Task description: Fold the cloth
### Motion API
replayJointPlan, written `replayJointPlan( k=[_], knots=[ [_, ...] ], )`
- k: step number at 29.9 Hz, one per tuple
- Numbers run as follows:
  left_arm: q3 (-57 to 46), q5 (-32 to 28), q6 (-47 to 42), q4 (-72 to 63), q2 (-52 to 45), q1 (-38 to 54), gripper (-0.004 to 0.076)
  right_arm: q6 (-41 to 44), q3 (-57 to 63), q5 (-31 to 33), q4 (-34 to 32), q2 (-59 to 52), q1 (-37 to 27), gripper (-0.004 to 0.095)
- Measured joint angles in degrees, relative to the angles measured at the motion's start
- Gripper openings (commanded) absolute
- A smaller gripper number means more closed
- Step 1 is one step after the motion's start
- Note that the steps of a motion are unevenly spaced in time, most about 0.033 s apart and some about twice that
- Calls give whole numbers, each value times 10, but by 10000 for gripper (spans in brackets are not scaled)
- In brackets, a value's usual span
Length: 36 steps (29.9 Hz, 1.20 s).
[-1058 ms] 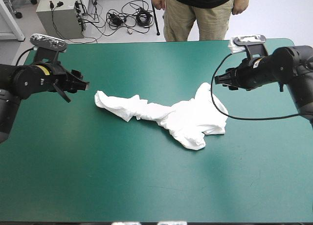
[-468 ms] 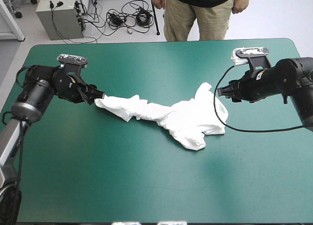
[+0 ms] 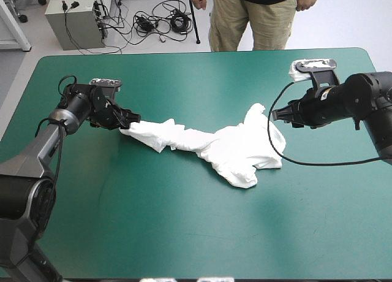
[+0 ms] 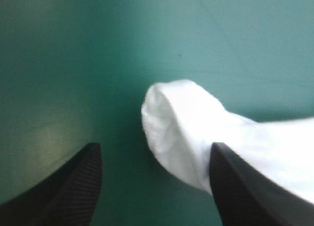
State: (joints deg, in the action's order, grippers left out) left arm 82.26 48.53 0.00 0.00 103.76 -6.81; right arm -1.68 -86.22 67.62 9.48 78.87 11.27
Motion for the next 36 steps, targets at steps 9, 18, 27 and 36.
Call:
replayJointPlan(
  k=[9, 18, 27, 36],
  knots=[
    [26, -12, 42, -45, 80, 13, 298, -1, 0, 2, 0, 0, 0, 403],
    [39, -4, 81, -85, 95, 13, -9, 6, 6, 36, 0, 0, 12, 403],
    [40, -2, 81, -86, 95, 13, -9, 41, 104, 30, -61, 1, 165, 590],
    [40, -1, 81, -86, 95, 13, -9, 76, 212, -98, -17, 29, 186, 537]
  ],
)
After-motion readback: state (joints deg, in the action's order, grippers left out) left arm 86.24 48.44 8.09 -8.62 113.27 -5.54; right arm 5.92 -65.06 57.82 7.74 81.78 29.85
